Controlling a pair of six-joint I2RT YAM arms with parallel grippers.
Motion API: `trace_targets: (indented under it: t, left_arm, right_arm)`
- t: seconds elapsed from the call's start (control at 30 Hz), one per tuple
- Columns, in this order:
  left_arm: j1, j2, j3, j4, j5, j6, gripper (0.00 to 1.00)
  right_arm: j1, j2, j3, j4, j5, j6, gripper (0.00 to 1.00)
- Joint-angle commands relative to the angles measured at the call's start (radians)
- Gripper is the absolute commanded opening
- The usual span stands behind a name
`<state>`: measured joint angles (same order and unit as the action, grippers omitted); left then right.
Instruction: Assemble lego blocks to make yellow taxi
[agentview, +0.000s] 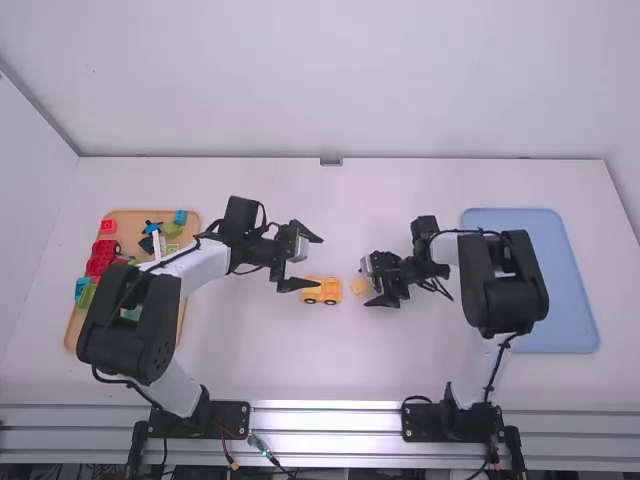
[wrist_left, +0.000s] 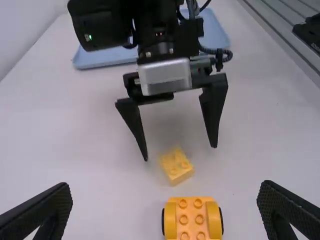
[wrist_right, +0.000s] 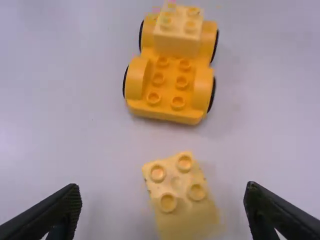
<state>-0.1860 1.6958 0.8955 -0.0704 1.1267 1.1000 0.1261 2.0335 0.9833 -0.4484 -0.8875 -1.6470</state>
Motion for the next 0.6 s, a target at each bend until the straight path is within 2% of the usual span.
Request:
trace_targets:
  t: [0.0, 0.1, 0.17, 0.23, 0.27, 0.33, 0.57]
  left_arm:
    - [0.0, -0.007, -0.02, -0.005, 0.036, 0.015, 0.99]
    - [-0.001, -0.007, -0.02, -0.005, 0.036, 0.014, 0.99]
    - [-0.001, -0.007, -0.02, -0.004, 0.037, 0.012, 0.99]
    - [-0.001, -0.007, -0.02, -0.005, 0.036, 0.011, 0.99]
    - [-0.001, -0.007, -0.02, -0.005, 0.036, 0.011, 0.99]
    - [-0.001, -0.007, -0.02, -0.007, 0.035, 0.012, 0.99]
    - [-0.001, -0.007, -0.02, -0.011, 0.036, 0.012, 0.99]
  right_arm:
    - [-0.002, 0.043, 0.044, -0.002, -0.006, -0.037, 0.81]
    - [-0.002, 0.072, 0.062, -0.002, -0.01, -0.036, 0.75]
    - [-0.002, 0.081, 0.071, -0.002, -0.01, -0.028, 0.68]
    - [-0.002, 0.086, 0.079, -0.005, -0.009, -0.026, 0.55]
    - [-0.002, 0.086, 0.079, -0.005, -0.009, -0.026, 0.54]
    - [-0.002, 0.086, 0.076, -0.002, -0.009, -0.026, 0.46]
    - [-0.002, 0.086, 0.076, -0.008, -0.005, -0.013, 0.38]
